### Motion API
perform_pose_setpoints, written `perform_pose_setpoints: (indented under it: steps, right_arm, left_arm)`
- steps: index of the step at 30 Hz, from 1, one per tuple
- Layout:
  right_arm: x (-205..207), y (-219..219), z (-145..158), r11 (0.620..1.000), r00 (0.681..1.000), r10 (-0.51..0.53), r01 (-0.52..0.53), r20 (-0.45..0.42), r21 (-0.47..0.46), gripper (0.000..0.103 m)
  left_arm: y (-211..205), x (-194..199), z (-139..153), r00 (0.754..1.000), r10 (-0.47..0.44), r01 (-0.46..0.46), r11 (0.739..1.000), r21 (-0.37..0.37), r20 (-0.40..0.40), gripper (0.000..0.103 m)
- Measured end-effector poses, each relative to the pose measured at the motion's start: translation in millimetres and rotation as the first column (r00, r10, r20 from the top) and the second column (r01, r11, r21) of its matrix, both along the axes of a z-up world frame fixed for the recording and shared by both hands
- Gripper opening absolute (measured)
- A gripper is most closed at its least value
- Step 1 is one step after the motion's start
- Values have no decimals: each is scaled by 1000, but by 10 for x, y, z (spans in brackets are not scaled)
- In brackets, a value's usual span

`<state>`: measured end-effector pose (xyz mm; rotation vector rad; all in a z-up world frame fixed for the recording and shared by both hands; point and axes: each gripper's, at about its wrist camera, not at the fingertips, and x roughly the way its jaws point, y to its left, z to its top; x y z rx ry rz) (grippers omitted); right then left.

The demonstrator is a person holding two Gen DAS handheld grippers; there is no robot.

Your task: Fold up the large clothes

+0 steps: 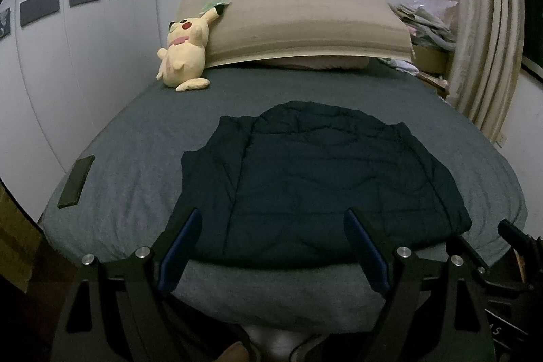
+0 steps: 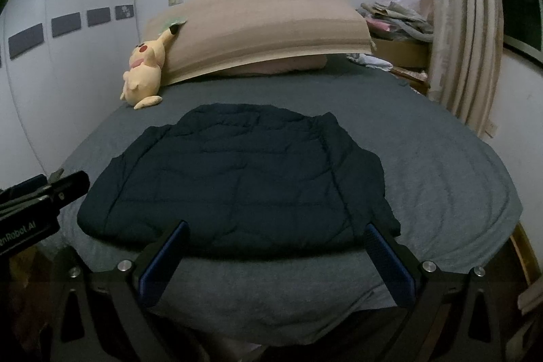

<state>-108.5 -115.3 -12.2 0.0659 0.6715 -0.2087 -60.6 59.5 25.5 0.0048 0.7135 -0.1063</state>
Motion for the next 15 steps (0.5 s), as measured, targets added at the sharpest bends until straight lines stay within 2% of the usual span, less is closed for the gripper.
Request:
perform_pose_setpoints:
  steps: [15]
  right_arm:
    - [10,-6,8,1000,1000,-2,2,-5,3,103]
  left_arm:
    - [-27,-60,10,1000,5,-5,1000,2,29,87]
